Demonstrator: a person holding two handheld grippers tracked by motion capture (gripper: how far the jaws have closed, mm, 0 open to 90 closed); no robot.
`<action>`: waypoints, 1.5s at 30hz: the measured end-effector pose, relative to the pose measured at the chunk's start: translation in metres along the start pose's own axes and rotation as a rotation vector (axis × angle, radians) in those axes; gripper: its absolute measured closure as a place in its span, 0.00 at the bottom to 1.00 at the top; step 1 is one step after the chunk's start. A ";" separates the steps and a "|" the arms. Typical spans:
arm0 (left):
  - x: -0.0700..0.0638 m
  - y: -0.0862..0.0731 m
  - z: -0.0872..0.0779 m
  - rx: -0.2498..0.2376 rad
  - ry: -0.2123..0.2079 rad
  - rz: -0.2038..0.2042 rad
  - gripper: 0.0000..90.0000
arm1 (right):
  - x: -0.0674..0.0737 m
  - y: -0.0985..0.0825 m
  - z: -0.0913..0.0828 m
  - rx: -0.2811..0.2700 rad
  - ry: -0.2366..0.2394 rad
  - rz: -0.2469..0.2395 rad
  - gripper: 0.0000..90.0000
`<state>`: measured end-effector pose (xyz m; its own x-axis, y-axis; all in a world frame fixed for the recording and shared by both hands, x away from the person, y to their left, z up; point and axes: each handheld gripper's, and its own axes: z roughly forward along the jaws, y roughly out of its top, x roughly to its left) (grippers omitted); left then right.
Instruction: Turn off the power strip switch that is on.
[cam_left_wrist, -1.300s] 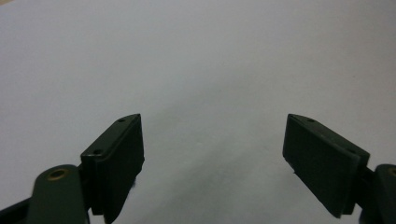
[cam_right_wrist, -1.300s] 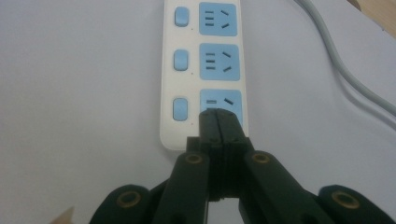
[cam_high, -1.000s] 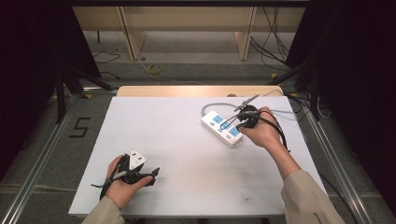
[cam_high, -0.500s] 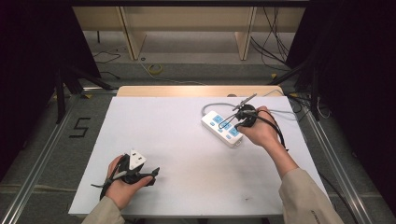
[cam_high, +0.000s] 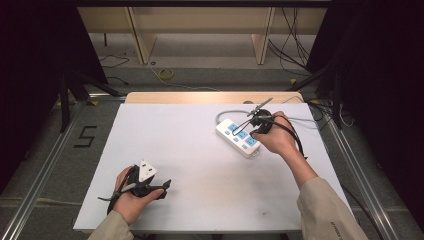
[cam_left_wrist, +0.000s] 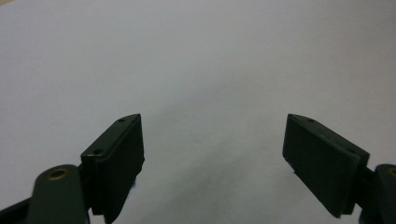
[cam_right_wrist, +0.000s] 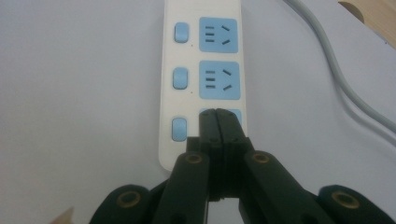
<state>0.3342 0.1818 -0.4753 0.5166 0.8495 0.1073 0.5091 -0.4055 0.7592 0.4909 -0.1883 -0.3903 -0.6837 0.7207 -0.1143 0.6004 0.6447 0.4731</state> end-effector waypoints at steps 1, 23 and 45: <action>0.000 0.000 0.000 0.000 0.000 0.000 0.23 | 0.000 0.000 0.000 0.001 0.001 0.000 1.00; 0.000 0.000 0.001 0.002 -0.002 0.003 0.23 | -0.004 0.005 0.007 0.021 0.011 0.007 1.00; -0.001 0.001 0.001 -0.001 -0.002 0.004 0.23 | -0.004 0.014 0.013 0.043 0.015 0.014 1.00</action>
<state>0.3349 0.1808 -0.4754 0.5199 0.8472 0.1096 0.5063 -0.4090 0.7592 0.5077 -0.1790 -0.3947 -0.6810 0.7261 -0.0951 0.6270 0.6453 0.4365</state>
